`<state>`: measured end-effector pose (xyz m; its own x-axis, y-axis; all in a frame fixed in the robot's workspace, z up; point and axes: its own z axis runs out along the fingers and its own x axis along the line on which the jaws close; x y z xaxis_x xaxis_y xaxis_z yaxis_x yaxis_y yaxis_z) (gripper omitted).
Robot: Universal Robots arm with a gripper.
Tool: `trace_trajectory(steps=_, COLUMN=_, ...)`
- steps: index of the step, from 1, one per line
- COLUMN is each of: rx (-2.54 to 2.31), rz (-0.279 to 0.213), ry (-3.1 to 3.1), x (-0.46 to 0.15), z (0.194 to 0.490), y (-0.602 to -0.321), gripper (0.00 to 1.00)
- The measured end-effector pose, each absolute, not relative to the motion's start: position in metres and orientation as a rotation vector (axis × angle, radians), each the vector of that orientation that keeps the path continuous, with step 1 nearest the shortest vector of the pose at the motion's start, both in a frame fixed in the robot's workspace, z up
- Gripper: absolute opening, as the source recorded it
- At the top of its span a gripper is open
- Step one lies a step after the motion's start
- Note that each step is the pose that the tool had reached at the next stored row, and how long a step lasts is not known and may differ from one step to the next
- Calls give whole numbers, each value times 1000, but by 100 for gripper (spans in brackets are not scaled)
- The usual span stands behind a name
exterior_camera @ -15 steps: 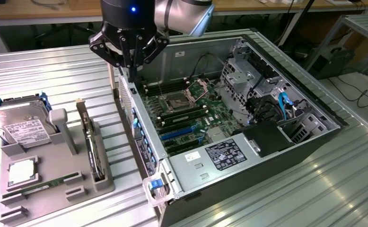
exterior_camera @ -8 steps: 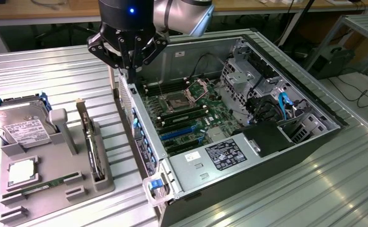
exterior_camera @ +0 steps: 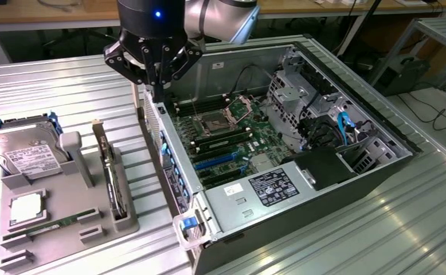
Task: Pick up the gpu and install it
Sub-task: 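Reach for the gpu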
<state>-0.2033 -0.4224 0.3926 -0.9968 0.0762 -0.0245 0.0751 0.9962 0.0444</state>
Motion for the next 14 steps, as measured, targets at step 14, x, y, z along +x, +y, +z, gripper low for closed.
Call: trace_trajectory(steps=14, rx=118, rz=68, ry=3112, x=-212, z=392, y=-428, gripper=11)
